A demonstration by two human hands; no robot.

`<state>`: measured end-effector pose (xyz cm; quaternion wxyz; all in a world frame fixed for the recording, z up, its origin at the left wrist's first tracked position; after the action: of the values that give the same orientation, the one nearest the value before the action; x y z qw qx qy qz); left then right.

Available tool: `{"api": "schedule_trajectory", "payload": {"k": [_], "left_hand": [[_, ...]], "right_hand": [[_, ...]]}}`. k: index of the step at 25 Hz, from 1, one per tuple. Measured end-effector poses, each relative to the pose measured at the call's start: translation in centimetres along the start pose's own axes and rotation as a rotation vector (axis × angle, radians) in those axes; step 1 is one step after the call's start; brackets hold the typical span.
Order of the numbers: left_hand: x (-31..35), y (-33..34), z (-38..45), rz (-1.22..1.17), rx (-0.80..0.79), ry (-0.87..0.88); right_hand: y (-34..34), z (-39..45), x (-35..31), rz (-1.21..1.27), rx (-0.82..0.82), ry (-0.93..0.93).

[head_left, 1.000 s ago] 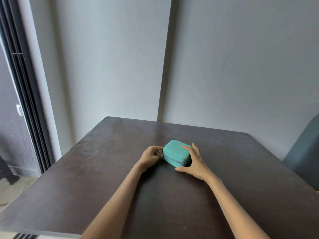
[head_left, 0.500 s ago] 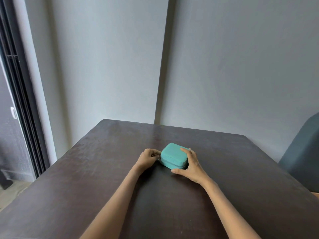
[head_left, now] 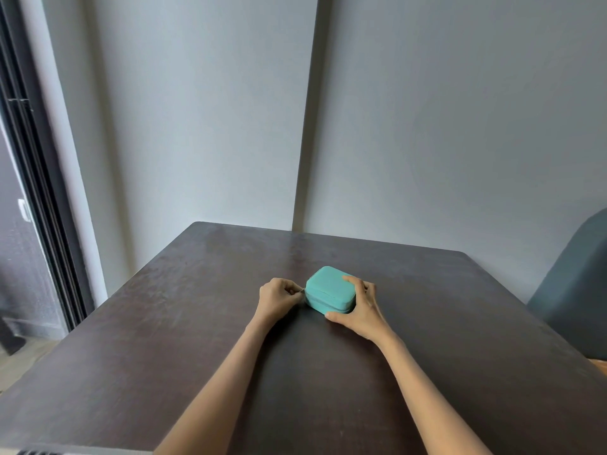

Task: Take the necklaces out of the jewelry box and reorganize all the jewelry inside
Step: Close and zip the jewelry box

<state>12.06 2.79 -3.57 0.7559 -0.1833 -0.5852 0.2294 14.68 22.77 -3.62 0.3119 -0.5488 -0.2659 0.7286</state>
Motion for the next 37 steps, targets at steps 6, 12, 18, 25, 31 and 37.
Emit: {"api": "schedule_trajectory", "payload": {"k": [6, 12, 18, 25, 31, 37], "left_hand": [[1.2, 0.6, -1.7, 0.008, -0.080, 0.098], [3.4, 2.9, -3.2, -0.018, -0.064, 0.158], [3.6, 2.7, -3.1, 0.089, -0.029, 0.188], [4.0, 2.1, -3.9, 0.151, 0.073, 0.341], [5.8, 2.9, -5.2, 0.312, -0.089, 0.493], [5.3, 3.4, -4.8, 0.506, -0.039, 0.517]], "right_hand": [[0.7, 0.3, -0.4, 0.019, 0.102, 0.040], [1.3, 0.4, -0.5, -0.019, 0.103, 0.063], [0.6, -1.9, -4.1, -0.505, 0.421, -0.424], [0.3, -3.1, -5.2, -0.593, 0.371, -0.436], [0.5, -3.3, -4.4, -0.393, 0.303, -0.359], [-0.9, -2.9, -2.2, -0.192, 0.273, -0.081]]}}
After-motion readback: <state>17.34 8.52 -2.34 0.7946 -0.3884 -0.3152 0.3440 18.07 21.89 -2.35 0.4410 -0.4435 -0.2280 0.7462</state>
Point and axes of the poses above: each hand's wrist, its own z-axis towards the middle knuckle, its own y-axis out of the palm, x = y × z, the point moved 4 cm from there along z, towards the middle knuckle, and after that the axes turned 1 degree about x, right-handed, at the moved point
